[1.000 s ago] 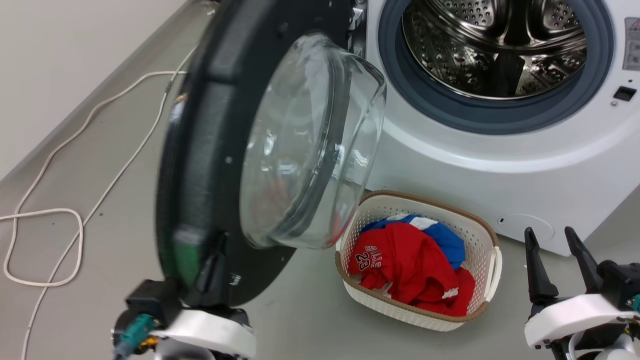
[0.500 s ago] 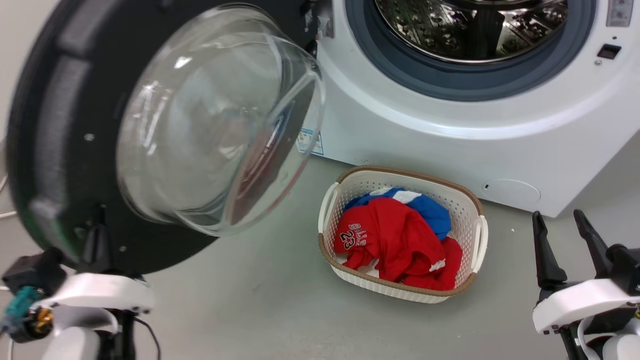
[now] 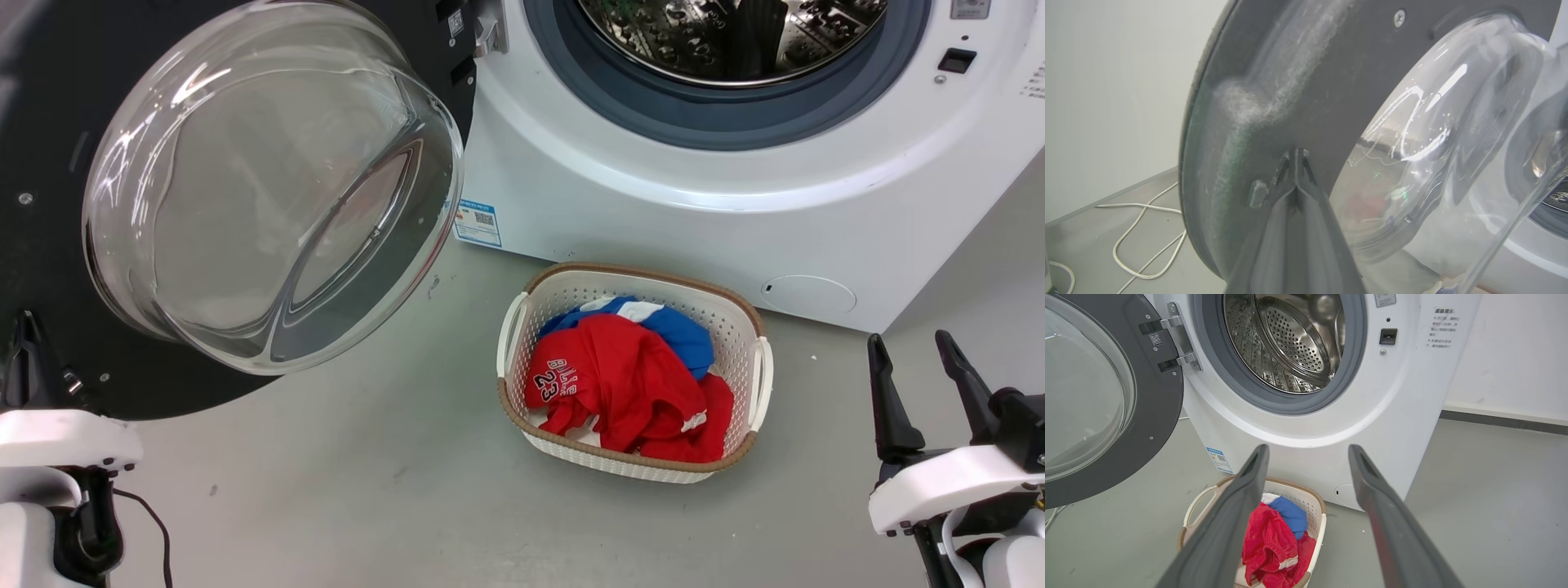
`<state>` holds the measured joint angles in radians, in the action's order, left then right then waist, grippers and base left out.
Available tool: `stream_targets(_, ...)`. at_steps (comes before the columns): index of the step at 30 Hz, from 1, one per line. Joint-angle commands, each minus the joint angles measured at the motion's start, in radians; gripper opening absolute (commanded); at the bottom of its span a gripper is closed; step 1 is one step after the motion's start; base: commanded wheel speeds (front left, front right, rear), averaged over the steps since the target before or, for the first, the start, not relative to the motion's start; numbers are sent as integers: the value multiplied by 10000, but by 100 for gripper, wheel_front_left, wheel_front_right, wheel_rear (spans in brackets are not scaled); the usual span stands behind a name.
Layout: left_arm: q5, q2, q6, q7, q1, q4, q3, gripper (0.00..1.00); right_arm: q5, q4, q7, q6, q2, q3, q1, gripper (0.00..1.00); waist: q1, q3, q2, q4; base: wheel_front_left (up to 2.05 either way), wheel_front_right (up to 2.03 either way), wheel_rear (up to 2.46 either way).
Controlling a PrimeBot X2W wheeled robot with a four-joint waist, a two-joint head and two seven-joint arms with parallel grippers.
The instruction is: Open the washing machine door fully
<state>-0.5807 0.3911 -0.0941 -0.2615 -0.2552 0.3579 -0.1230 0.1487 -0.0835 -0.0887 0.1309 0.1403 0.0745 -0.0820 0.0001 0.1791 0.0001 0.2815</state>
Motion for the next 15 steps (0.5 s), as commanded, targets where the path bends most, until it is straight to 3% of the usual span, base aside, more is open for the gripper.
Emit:
stream_targets(1,162,-84,35,-48,-23,2,-155,0,23,-49,-94,-2,-55,-15,-39,100,-1,-80,-1,-39,0,0,0)
stream_targets(9,856,-700,126,-47,1059,-799,-294,0,17,-360,-284,-2,-300,-118,291,100,-1,-759,-1,-156,0,0,0)
stream_targets(15,1393,-1292,125,-39,2306,-1958,205,0,4,-554,-366,-2,-470,-308,465,100,-1,-1283,-1,-260,0,0,0)
